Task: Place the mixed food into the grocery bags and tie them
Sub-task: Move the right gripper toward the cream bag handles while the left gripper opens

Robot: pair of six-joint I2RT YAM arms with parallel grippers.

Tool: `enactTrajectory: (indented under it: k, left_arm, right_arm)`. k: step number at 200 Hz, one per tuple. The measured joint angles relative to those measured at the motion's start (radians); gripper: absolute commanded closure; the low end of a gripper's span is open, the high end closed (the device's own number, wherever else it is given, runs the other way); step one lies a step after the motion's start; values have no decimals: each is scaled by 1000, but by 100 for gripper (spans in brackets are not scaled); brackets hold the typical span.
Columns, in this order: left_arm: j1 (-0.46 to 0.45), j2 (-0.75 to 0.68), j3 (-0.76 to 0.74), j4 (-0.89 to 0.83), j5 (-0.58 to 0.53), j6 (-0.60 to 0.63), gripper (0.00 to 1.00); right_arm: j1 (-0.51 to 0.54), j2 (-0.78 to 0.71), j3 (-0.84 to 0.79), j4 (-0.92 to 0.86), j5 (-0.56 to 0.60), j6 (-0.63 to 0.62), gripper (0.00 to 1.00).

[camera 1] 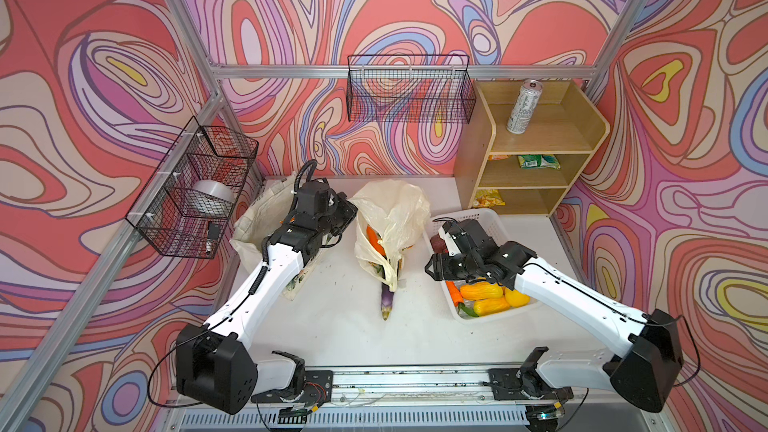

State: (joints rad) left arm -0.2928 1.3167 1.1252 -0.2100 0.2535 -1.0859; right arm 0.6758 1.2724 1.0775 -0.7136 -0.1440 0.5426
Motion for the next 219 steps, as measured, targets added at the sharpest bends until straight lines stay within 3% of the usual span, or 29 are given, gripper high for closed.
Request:
enactTrajectory:
  k: [62, 115, 158, 198, 207, 219]
  left_arm:
    - [0, 3, -13, 4, 1, 1, 100]
    - [0, 3, -26, 4, 1, 10, 100]
    - [0, 9, -26, -9, 2, 48, 100]
    - [0, 9, -26, -61, 5, 117, 81]
    - [0, 9, -26, -73, 8, 131, 75]
    - [0, 9, -26, -91, 12, 151, 65]
  right_arm:
    - [107, 31, 23, 18, -93, -36, 36]
    - [237, 114, -40, 110, -118, -28, 40]
    - [274, 133, -132, 160, -51, 14, 24]
    - [274, 185, -64, 174, 39, 13, 23]
    - [274, 213, -32, 182, 56, 4, 26]
    - [271, 250, 6, 194, 72, -7, 39]
